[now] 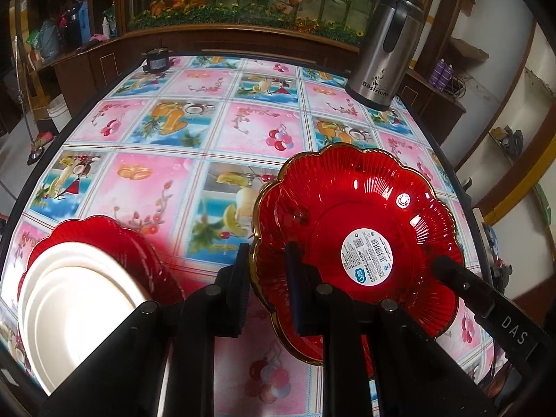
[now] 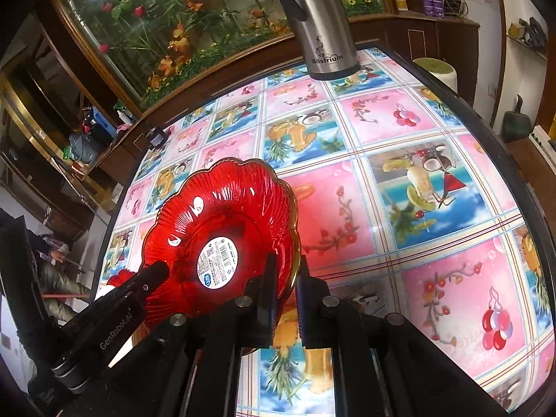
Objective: Organize plates and bowls
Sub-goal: 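Lift and carry the red glass dish toward the plate stack with both tools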
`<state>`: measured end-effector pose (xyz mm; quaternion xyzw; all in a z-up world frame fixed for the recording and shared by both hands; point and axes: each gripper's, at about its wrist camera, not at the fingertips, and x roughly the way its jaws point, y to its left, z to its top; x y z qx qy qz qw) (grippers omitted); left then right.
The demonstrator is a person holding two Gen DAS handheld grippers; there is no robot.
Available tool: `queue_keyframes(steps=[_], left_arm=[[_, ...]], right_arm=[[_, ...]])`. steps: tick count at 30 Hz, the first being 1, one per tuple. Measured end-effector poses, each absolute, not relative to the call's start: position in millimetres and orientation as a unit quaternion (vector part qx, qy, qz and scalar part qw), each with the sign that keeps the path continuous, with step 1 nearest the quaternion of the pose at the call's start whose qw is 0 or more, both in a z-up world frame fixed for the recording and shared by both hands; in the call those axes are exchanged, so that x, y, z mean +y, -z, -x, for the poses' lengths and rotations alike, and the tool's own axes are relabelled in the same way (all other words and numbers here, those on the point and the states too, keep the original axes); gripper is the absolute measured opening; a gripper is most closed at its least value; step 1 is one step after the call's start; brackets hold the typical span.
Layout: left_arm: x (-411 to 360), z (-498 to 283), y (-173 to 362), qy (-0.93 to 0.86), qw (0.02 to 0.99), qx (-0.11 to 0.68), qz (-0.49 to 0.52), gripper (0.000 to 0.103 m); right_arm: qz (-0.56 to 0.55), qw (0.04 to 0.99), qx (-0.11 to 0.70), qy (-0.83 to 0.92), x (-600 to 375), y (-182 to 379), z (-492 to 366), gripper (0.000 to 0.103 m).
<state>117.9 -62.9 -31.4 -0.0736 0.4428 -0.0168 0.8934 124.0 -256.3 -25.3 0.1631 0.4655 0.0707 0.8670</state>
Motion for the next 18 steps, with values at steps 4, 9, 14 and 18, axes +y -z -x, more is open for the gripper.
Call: queue_keyframes(steps=[4, 9, 14, 18], left_arm=[[-58, -113, 28, 0.017, 0.896, 0.436, 0.076, 0.016], [-55, -105, 22, 0.016, 0.902, 0.425, 0.075, 0.016], [-51, -100, 18, 0.013, 0.905, 0.418, 0.073, 0.016], [-48, -96, 13, 0.010, 0.909, 0.410, 0.072, 0.016]], right_arm=[[-0.162, 0.869, 0.461, -0.073, -252, 22, -120, 0.009], [-0.157, 0.876, 0.450, -0.074, -248, 17, -115, 0.009], [-0.154, 0.880, 0.444, -0.077, -244, 12, -112, 0.009], [-0.146, 0.884, 0.438, -0.079, -238, 9, -108, 0.009]])
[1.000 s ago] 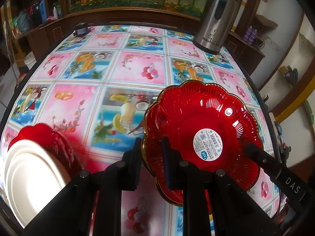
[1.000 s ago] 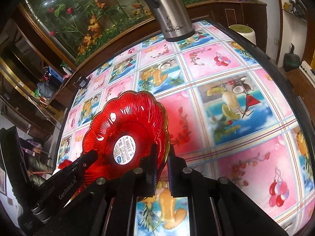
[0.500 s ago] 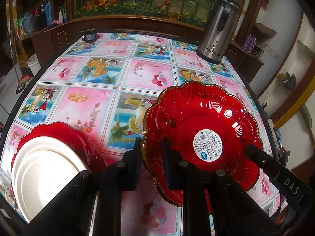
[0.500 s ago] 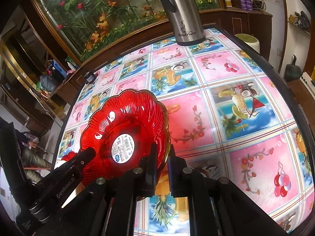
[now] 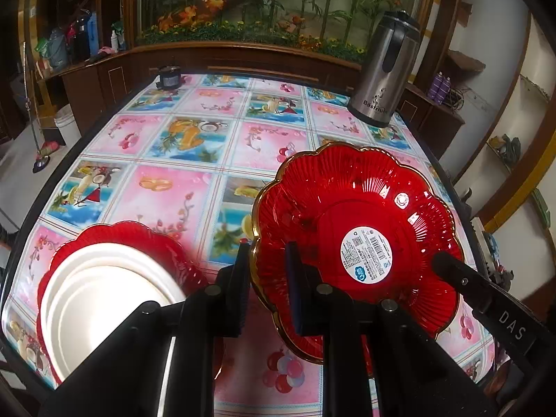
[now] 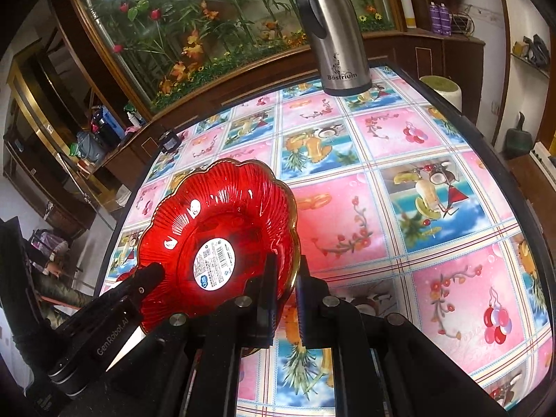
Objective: Organize plates and bowls
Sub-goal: 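Lift and carry the red glass dish toward the plate stack with both tools, then hold the red glass dish above the stack and align it with both tools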
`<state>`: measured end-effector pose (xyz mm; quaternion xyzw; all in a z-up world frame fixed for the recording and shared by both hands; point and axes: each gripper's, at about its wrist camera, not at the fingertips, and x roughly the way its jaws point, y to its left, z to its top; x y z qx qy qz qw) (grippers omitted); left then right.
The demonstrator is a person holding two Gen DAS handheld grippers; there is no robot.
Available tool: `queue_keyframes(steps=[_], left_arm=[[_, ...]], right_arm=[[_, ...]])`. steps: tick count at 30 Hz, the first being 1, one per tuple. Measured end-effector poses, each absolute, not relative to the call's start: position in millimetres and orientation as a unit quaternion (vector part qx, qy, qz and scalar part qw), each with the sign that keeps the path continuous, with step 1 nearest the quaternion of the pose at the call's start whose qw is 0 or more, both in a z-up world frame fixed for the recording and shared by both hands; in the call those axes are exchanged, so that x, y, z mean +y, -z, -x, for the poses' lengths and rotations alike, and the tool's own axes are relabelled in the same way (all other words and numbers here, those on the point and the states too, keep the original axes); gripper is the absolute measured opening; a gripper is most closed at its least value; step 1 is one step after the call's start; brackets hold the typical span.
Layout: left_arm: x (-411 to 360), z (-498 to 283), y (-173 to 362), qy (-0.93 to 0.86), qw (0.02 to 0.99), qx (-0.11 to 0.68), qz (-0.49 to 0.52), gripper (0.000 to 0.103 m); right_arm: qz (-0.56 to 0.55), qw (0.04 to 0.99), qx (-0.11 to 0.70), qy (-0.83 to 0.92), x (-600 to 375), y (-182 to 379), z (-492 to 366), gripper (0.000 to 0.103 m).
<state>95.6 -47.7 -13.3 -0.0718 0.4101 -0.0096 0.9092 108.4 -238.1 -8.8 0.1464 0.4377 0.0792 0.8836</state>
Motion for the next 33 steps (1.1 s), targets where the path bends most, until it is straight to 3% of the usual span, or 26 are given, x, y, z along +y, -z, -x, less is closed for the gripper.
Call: queue_keyframes(steps=[33], left_arm=[[-3, -56, -16, -0.037, 0.930, 0.359, 0.071, 0.016]], right_arm=[[-0.124, 0.897, 0.401, -0.137, -191, -20, -86, 0.009]])
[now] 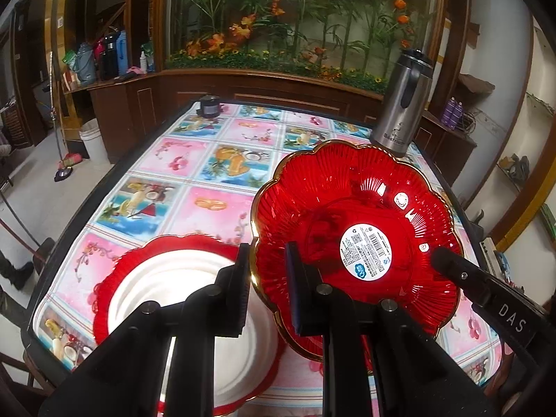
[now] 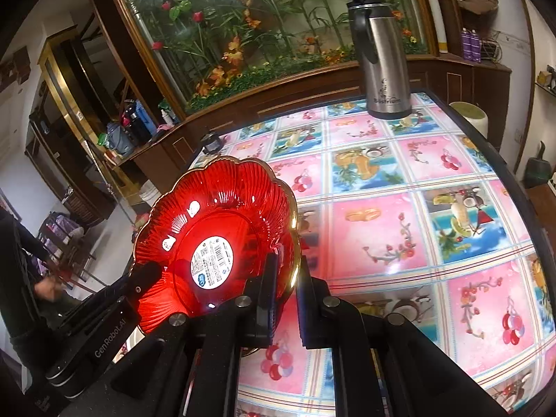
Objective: Organize plates and bowls
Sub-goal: 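Hold the red glass dish above the stack and align it with both tools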
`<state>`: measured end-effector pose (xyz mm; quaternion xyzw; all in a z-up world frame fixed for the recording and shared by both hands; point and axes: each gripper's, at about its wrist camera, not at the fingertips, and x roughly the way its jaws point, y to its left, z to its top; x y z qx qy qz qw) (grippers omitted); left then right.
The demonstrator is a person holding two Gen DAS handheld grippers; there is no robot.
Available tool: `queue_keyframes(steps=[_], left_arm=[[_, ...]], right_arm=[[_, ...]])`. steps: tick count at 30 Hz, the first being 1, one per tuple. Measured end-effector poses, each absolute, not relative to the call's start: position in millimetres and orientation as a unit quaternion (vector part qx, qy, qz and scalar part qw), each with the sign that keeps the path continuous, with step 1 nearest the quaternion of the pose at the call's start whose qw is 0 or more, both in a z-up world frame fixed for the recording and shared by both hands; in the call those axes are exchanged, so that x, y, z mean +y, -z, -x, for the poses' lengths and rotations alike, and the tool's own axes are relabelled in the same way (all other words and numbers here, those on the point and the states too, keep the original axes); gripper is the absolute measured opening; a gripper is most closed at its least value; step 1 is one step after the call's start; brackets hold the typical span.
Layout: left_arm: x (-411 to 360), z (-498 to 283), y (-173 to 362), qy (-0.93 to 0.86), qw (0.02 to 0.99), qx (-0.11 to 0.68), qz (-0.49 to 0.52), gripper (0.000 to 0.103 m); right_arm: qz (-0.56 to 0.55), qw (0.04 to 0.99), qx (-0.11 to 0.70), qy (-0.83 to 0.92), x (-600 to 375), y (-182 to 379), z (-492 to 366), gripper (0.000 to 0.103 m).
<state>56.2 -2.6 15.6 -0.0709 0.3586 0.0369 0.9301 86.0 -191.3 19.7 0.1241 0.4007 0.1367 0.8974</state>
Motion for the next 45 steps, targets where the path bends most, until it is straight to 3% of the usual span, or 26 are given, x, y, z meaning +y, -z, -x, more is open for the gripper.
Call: queue_keyframes(steps=[45], left_arm=[[99, -9, 2, -0.112, 0.916, 0.365, 0.120, 0.016]], right_arm=[[-0.078, 0.871, 0.427, -0.232, -80, -6, -65, 0.009]])
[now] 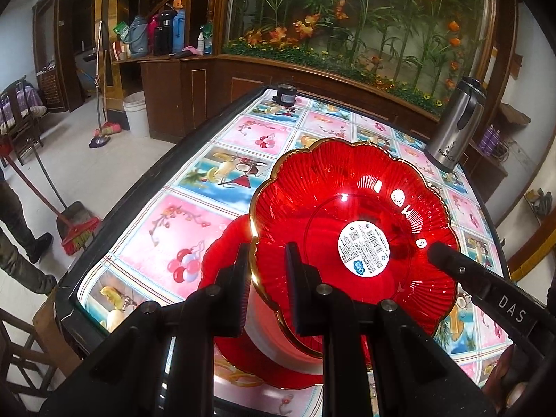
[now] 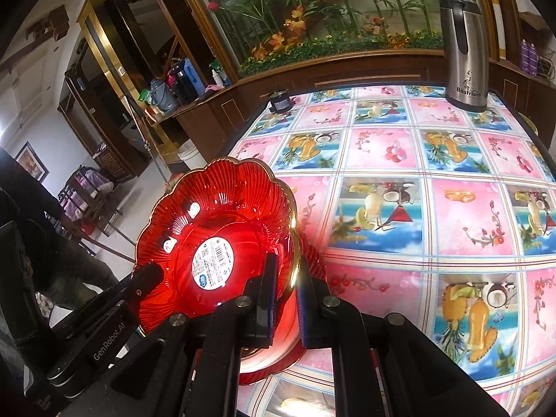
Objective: Organize plates and bowls
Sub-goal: 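Hold the red glass dish above the stack and align it with both tools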
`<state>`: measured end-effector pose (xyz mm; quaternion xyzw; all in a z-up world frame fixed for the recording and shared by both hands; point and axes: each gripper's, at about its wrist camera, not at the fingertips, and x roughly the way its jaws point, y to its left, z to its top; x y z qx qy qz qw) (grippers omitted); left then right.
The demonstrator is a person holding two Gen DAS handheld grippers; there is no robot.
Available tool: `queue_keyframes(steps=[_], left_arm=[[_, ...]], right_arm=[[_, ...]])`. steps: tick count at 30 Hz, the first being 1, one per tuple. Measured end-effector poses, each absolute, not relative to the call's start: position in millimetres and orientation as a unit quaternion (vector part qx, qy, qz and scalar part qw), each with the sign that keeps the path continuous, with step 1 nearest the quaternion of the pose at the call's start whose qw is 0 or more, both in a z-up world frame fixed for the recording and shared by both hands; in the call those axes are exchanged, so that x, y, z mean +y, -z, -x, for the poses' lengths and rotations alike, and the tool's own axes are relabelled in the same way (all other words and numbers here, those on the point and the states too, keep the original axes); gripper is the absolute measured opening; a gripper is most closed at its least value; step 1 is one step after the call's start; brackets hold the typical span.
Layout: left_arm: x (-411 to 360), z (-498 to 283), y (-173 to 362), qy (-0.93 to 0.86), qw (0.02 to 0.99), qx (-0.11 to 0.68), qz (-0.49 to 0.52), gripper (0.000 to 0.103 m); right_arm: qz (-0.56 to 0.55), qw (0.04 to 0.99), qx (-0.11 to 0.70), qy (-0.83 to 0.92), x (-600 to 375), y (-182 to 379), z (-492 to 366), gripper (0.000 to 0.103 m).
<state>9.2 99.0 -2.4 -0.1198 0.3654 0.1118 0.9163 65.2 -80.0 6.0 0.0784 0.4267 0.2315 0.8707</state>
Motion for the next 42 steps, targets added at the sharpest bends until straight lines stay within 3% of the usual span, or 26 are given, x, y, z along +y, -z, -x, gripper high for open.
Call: queue_keyframes(steps=[42], left_arm=[[110, -7, 18, -0.112, 0.908, 0.383, 0.128, 0.016]], right_arm=[[-0.064, 0.863, 0.444, -0.233, -64, 6, -57, 0.009]])
